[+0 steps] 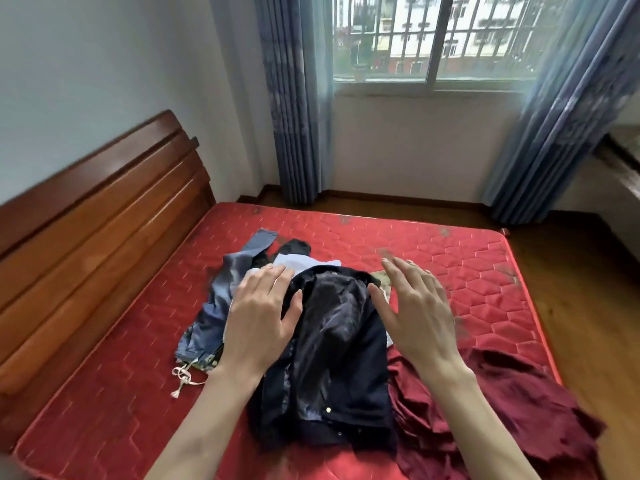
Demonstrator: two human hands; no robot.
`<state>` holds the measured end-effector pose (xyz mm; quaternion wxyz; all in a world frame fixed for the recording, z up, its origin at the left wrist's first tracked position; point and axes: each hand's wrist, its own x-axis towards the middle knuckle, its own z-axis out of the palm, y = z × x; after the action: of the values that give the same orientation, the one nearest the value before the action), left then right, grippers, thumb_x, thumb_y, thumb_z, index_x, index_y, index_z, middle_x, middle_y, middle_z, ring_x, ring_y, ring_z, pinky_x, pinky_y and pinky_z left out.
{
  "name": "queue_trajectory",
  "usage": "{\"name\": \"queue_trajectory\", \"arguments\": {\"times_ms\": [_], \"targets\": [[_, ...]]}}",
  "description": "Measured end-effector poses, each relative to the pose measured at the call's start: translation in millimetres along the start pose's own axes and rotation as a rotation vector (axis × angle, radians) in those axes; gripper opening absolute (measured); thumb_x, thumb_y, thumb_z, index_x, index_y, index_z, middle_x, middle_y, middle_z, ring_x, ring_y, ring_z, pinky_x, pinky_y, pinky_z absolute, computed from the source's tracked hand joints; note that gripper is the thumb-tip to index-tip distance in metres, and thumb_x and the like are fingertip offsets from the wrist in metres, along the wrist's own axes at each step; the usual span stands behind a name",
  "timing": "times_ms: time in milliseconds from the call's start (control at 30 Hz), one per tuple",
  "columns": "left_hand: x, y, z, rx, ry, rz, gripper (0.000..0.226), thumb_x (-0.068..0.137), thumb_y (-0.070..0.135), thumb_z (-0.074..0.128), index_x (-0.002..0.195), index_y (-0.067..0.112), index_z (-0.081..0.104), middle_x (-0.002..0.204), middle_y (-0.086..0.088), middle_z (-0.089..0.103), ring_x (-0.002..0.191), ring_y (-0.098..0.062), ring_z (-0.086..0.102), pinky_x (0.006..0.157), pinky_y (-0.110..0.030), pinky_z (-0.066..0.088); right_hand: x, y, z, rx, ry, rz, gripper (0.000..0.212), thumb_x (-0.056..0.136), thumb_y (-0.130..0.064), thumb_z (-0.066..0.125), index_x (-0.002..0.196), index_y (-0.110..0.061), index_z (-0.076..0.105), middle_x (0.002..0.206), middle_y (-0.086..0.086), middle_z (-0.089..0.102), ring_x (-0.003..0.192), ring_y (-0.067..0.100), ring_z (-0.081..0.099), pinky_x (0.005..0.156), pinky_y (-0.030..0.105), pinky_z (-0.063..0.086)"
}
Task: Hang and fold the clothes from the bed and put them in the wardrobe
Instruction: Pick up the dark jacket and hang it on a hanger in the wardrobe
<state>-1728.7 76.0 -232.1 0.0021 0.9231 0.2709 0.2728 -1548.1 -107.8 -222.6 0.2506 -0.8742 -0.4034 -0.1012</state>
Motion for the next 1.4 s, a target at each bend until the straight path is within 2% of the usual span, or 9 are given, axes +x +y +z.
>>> {"name": "queue_trajectory", "arguments": {"times_ms": [100,267,367,567,900,1100,1300,1400], "targets": [[25,-25,23,-0.049,-0.014,0.011,0.05,0.103,0.042,0.044,0.136,0.011,0.065,0.139,-0.005,0.066,0.136,-0.023,0.055,0.116,-0.047,0.041,20,-11,27,-0.022,-0.004,0.037,0.057,0.103,-0.053,0.051,0.15,-0.021,0.054,0.153,0.001,0.055,0.146,0.02,0.046,0.124,0.043,0.033],[65,-68,66,-0.137,-0.012,0.019,0.045,0.102,0.037,0.05,0.133,0.01,0.066,0.135,-0.005,0.067,0.132,-0.023,0.056,0.115,-0.038,0.036,50,-23,73,-0.054,-0.05,0.104,0.057,0.104,-0.053,0.051,0.149,-0.018,0.055,0.152,0.0,0.056,0.144,0.018,0.048,0.122,0.041,0.036],[83,-92,92,-0.193,-0.019,0.007,0.043,0.101,0.034,0.052,0.133,0.009,0.066,0.134,-0.005,0.067,0.131,-0.023,0.056,0.114,-0.04,0.039,66,-26,93,-0.076,-0.064,0.136,0.057,0.104,-0.054,0.048,0.149,-0.019,0.056,0.15,-0.002,0.058,0.142,0.017,0.049,0.122,0.04,0.036],[106,-124,148,-0.234,-0.101,-0.014,0.045,0.102,0.036,0.048,0.133,0.01,0.066,0.133,-0.004,0.068,0.13,-0.024,0.058,0.116,-0.04,0.04,89,-14,128,-0.126,-0.105,0.173,0.055,0.103,-0.049,0.055,0.149,-0.019,0.055,0.146,0.001,0.061,0.139,0.02,0.053,0.119,0.042,0.04],[109,-143,268,-0.313,-0.201,-0.109,0.043,0.101,0.039,0.046,0.132,0.018,0.066,0.13,0.004,0.067,0.127,-0.019,0.059,0.104,-0.042,0.051,122,50,229,-0.051,-0.123,0.263,0.054,0.102,-0.045,0.059,0.149,-0.018,0.055,0.143,-0.001,0.063,0.134,0.018,0.057,0.111,0.03,0.037],[106,-148,355,-0.307,-0.273,-0.118,0.045,0.1,0.04,0.045,0.131,0.017,0.068,0.13,0.004,0.068,0.129,-0.018,0.059,0.108,-0.039,0.049,134,103,309,-0.039,-0.193,0.304,0.053,0.102,-0.046,0.054,0.147,-0.018,0.058,0.143,-0.003,0.064,0.132,0.017,0.06,0.11,0.034,0.044],[116,-149,433,-0.322,-0.325,-0.143,0.045,0.099,0.04,0.044,0.128,0.016,0.069,0.127,0.003,0.069,0.124,-0.016,0.061,0.104,-0.038,0.052,151,153,381,-0.055,-0.313,0.268,0.055,0.1,-0.05,0.053,0.146,-0.019,0.058,0.139,-0.005,0.065,0.128,0.018,0.062,0.108,0.037,0.049],[119,-154,473,-0.304,-0.356,-0.149,0.04,0.101,0.034,0.051,0.13,0.014,0.068,0.129,0.002,0.069,0.124,-0.018,0.062,0.107,-0.039,0.05,160,176,415,-0.064,-0.342,0.276,0.057,0.1,-0.05,0.053,0.147,-0.018,0.057,0.14,-0.003,0.065,0.129,0.019,0.061,0.107,0.038,0.05]]}}
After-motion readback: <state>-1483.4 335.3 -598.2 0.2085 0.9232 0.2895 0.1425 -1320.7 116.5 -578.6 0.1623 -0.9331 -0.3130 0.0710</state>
